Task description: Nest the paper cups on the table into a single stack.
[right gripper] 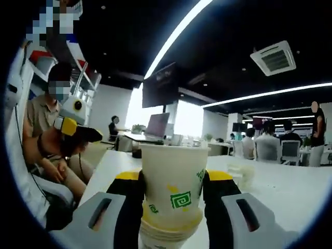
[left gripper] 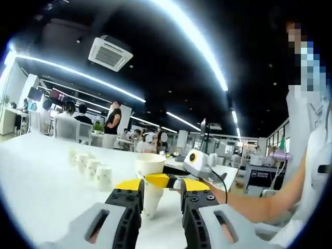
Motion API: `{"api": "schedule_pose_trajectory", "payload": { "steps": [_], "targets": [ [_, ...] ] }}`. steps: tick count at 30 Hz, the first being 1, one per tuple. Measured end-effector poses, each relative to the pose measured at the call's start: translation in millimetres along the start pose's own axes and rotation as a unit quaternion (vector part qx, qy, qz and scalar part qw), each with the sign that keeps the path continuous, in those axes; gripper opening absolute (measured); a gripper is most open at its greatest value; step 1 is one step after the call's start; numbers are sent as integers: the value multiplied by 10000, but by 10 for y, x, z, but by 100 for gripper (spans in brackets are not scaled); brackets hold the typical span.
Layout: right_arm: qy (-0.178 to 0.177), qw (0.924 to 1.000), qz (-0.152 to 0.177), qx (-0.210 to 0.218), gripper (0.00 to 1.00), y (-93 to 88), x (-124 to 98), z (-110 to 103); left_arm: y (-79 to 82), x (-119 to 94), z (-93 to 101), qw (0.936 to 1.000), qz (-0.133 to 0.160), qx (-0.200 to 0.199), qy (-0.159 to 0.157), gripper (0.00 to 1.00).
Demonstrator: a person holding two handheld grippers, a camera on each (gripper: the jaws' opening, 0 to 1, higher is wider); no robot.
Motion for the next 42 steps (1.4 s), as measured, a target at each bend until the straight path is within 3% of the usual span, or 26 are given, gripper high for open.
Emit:
{"api": "schedule_pose_trajectory", "payload": {
  "steps": [4,7,11,22,33,42],
  "targets": [
    [-14,9999,-93,-122,49,-34,-24,-6,-3,-10,-17,10000,8,-8,40,28],
    [-114,9996,-222,-124,61,-86,-36,-8,-17,-16,-36,10000,-7,-27,70,28],
    [-168,9993,-319,-9,67,-156,-116,-17,-27,-28,-62,9999,-16,-15,116,28],
    [-357,9993,7,84,68,3,-360,-204,-173,61,-285,9993,-190,88,294,28],
    [-533,9981,271,110,66,148,-555,-388,-352,663,-877,9961,-583,537,391,36],
    [-637,9975,306,88,65,152,-698,-507,-555,1296,-1175,9913,-996,793,330,46]
  ]
}}
Point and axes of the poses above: the point that each gripper's makers call its tool centre point, and the gripper's own axes: x roughly forward along the fingers, z roughly to its right, y roughly out of its top, the point moved 6 cm from there along -x, roughly backward along the fingers, and after that the axes turned 13 degrees about x, right-handed, at the moved point
